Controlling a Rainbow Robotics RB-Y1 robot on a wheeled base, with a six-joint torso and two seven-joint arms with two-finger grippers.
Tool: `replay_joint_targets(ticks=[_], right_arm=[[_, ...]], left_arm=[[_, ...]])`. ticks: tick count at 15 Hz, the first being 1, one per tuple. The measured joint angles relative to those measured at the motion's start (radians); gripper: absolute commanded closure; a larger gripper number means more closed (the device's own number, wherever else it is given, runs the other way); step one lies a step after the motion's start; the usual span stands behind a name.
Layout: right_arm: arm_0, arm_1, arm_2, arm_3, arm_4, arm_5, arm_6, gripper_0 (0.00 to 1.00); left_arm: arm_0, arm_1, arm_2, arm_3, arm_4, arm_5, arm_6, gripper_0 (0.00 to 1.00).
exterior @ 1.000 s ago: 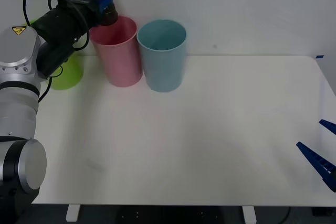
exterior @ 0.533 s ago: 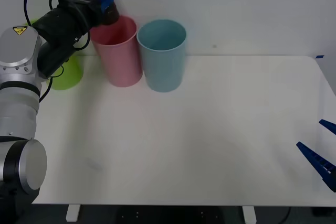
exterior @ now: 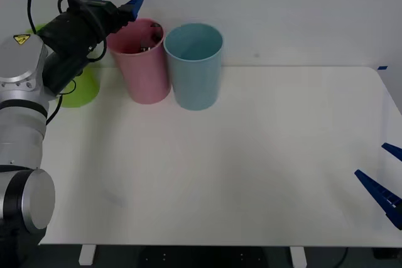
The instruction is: Grasp the object on the table and drop it into the matching bin: aluminum can to the light blue bin, PET bottle to the pink bin.
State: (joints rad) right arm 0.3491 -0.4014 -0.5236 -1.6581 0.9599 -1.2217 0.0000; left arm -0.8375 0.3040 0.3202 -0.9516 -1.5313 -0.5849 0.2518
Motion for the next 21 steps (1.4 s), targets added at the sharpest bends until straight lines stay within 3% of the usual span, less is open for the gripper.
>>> replay_joint_targets(ticks=[12,21], right_arm=[[0.000,0.000,0.000,0.000,0.000,0.000,0.000,0.00],[0.000,0.000,0.000,0.000,0.000,0.000,0.000,0.00]], left_arm=[[0.323,0.051,-0.016,-0.287,0.250,-0.117,-0.027,0.00],[0.530,0.179,0.034,-0.314,0.432,-0.347,-0.080,0.00]])
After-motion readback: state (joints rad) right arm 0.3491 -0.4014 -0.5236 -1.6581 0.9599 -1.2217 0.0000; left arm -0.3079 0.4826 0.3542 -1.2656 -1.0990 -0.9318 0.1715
